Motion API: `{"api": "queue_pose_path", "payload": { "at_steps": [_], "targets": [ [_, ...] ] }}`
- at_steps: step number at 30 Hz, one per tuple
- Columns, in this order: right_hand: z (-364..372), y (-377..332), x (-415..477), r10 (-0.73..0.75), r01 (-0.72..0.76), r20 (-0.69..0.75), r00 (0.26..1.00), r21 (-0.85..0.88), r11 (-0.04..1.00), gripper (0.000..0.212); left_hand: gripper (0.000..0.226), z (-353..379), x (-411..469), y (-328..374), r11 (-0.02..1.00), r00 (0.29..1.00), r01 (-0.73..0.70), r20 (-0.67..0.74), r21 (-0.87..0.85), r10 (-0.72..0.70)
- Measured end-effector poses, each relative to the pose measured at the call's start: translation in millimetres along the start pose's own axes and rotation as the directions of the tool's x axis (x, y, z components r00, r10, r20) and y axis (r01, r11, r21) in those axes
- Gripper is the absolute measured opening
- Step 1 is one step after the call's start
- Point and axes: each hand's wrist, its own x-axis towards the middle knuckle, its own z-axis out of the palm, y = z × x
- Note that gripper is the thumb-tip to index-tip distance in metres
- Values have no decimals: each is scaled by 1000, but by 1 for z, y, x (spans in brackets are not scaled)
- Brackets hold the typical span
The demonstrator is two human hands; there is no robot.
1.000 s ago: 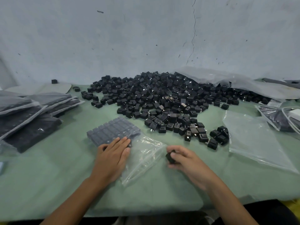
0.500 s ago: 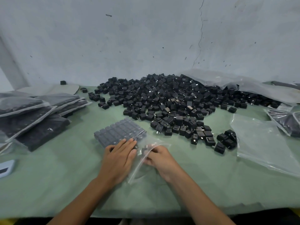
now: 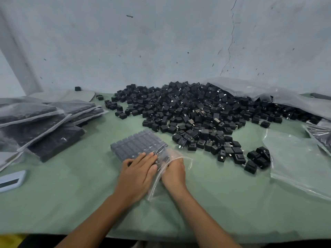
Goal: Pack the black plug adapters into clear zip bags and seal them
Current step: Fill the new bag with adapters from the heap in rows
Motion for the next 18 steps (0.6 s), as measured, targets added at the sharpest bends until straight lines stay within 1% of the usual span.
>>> {"api": "queue_pose_path", "payload": {
  "at_steps": [1, 2, 4, 5, 7, 9, 13, 15, 18],
  "targets": [
    [1, 1, -1, -15, 14, -23, 1000, -51, 999, 12, 56, 0, 0, 0, 1000, 1000, 0, 1, -1, 0],
    [2, 2, -1, -23, 21, -41, 999, -58, 998, 11, 56, 1, 0, 0, 1000, 1000, -1, 1, -1, 1],
    [3, 4, -1, 10, -12, -44, 999, -53, 999, 7, 57, 1, -1, -1, 1000, 1000, -5, 1, 1, 5],
    [3, 4, -1, 37, -39, -34, 999, -80, 996, 8, 57, 1, -1, -1, 1000, 1000, -5, -1, 4, 5],
    [6, 3, 1, 78, -81, -30, 996, -122, 989, 15, 56, 0, -1, 0, 1000, 1000, -9, -12, 11, 9],
    [8, 2, 2, 100, -104, -39, 994, -112, 988, 17, 55, 0, -1, 1, 1000, 1000, -10, -13, 17, 10],
    [10, 5, 2, 65, -70, -59, 996, -90, 993, 27, 53, 2, -1, 0, 1000, 1000, -5, -9, 30, 6],
    [10, 7, -1, 7, -12, -86, 996, -55, 998, 20, 53, 3, -1, -1, 999, 1000, -4, 0, 43, 4],
    [9, 7, -3, 2, -7, -105, 994, -49, 999, 11, 54, 4, -1, -2, 999, 1000, -13, -1, 48, 13]
  ]
}}
